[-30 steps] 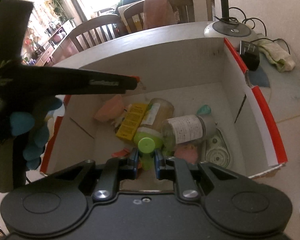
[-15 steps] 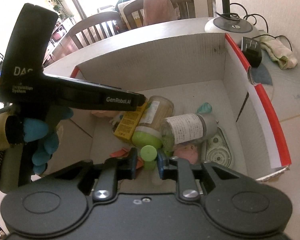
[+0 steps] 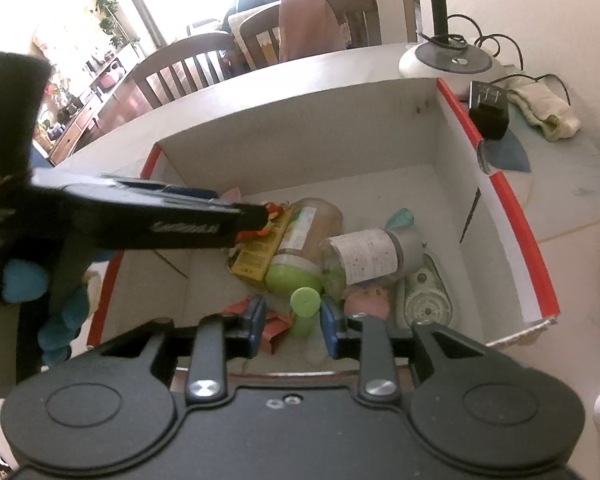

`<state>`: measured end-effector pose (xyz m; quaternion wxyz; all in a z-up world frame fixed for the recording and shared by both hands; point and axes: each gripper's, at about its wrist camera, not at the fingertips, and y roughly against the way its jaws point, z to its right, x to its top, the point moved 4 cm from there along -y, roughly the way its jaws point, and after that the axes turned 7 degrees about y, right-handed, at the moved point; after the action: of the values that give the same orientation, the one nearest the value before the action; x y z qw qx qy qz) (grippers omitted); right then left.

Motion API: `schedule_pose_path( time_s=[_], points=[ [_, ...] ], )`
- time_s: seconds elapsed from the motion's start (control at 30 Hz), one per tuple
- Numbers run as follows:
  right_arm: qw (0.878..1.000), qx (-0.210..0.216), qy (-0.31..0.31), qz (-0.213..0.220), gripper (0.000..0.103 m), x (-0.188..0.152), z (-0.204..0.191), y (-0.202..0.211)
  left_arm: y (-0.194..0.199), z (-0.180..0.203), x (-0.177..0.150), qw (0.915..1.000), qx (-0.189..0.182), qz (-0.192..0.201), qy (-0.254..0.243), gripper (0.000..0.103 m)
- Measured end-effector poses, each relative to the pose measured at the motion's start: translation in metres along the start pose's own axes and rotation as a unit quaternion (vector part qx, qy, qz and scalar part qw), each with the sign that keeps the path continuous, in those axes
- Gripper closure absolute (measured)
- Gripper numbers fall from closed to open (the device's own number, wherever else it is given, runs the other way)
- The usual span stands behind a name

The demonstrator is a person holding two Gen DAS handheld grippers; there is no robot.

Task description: Organize rigid objects

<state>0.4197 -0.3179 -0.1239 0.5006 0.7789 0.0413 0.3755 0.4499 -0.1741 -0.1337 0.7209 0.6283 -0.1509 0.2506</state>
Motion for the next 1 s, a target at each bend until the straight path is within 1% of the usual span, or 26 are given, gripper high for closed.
schedule_pose_path(
  time_s=[0.07, 0.17, 0.23, 0.3, 0.37, 0.47, 0.5, 0.57, 0.63, 0.67, 0.7, 0.9, 0.93, 0.97, 1.0],
  points=[
    [1.0, -0.002, -0.003, 0.005, 0.067, -0.001, -0.002, 0.005, 0.01, 0.0, -0.003, 0.9999, -0.008, 0.006, 0.001, 0.051],
    [1.0, -0.008, -0.001, 0.015, 0.066, -0.003, -0.006, 0.012, 0.027, -0.001, -0.009, 0.9996, -0.02, 0.02, -0.001, 0.047],
    [1.0, -0.012, -0.002, 0.023, 0.065, -0.003, -0.01, 0.018, 0.038, -0.003, -0.012, 0.9993, -0.025, 0.029, 0.0, 0.047],
    [0.999, -0.016, -0.003, 0.031, 0.059, -0.003, -0.014, 0.022, 0.049, -0.005, -0.016, 0.9989, -0.031, 0.035, 0.003, 0.047],
    [0.999, -0.021, -0.004, 0.04, 0.056, -0.003, -0.018, 0.027, 0.059, -0.009, -0.019, 0.9985, -0.035, 0.042, 0.008, 0.047],
    [0.998, -0.025, -0.008, 0.049, 0.055, -0.003, -0.023, 0.034, 0.075, -0.016, -0.025, 0.9976, -0.043, 0.051, 0.015, 0.046],
    [0.998, -0.026, -0.009, 0.053, 0.055, -0.003, -0.025, 0.036, 0.081, -0.019, -0.026, 0.9973, -0.045, 0.055, 0.016, 0.044],
    [0.998, -0.028, -0.01, 0.062, 0.054, -0.004, -0.031, 0.042, 0.091, -0.023, -0.03, 0.9965, -0.05, 0.064, 0.016, 0.032],
    [0.997, -0.031, -0.01, 0.073, 0.049, -0.004, -0.038, 0.048, 0.101, -0.027, -0.034, 0.9956, -0.054, 0.075, 0.017, 0.031],
    [0.996, -0.033, -0.01, 0.079, 0.045, -0.005, -0.042, 0.051, 0.105, -0.029, -0.035, 0.9952, -0.057, 0.078, 0.016, 0.031],
    [0.996, -0.036, -0.009, 0.085, 0.043, -0.005, -0.046, 0.055, 0.11, -0.031, -0.037, 0.9948, -0.06, 0.081, 0.016, 0.031],
    [0.992, -0.047, -0.008, 0.113, 0.039, -0.009, -0.068, 0.07, 0.133, -0.041, -0.048, 0.9929, -0.074, 0.093, 0.006, 0.03],
    [0.992, -0.048, -0.008, 0.118, 0.038, -0.011, -0.071, 0.073, 0.136, -0.042, -0.05, 0.9926, -0.076, 0.095, 0.004, 0.027],
    [0.991, -0.048, -0.009, 0.123, 0.034, -0.012, -0.074, 0.075, 0.138, -0.043, -0.052, 0.9923, -0.077, 0.097, 0.002, 0.023],
    [0.99, -0.049, -0.009, 0.128, 0.031, -0.013, -0.077, 0.077, 0.142, -0.045, -0.054, 0.9919, -0.079, 0.099, 0.001, 0.022]
  ],
)
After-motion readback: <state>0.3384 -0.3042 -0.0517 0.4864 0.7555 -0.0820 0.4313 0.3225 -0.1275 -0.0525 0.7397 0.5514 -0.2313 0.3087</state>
